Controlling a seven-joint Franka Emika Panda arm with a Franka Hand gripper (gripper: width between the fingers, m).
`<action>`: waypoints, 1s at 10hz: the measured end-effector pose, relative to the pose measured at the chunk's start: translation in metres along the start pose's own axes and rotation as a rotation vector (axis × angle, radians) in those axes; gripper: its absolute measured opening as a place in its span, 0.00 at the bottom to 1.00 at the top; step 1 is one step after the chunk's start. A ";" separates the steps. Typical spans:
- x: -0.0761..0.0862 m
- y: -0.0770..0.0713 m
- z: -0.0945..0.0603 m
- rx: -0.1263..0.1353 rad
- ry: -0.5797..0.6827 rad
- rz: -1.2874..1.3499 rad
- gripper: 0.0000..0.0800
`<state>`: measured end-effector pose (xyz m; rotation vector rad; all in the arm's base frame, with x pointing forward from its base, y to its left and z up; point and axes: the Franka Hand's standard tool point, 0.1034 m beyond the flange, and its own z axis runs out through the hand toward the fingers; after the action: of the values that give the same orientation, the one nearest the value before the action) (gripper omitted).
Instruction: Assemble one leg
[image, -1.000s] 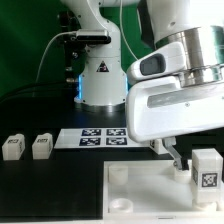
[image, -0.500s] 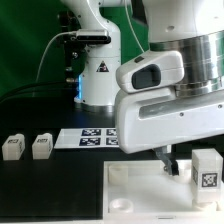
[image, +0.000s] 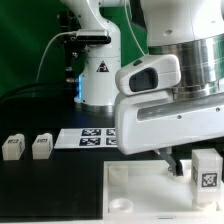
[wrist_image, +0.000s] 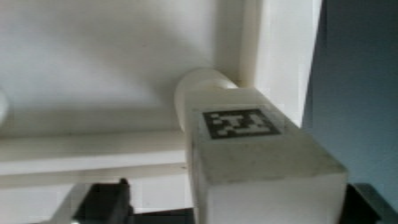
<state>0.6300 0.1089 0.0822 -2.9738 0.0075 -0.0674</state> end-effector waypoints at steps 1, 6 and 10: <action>0.000 0.000 0.000 0.000 0.000 -0.001 0.39; 0.003 0.002 -0.001 0.009 0.012 0.539 0.37; 0.001 0.013 0.001 0.087 -0.037 1.302 0.37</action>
Offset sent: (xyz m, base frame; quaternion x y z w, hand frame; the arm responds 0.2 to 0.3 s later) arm 0.0000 0.0000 0.0000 0.0000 0.0000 0.2667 0.9638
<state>0.6313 0.0958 0.0791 -2.2986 1.7622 0.1451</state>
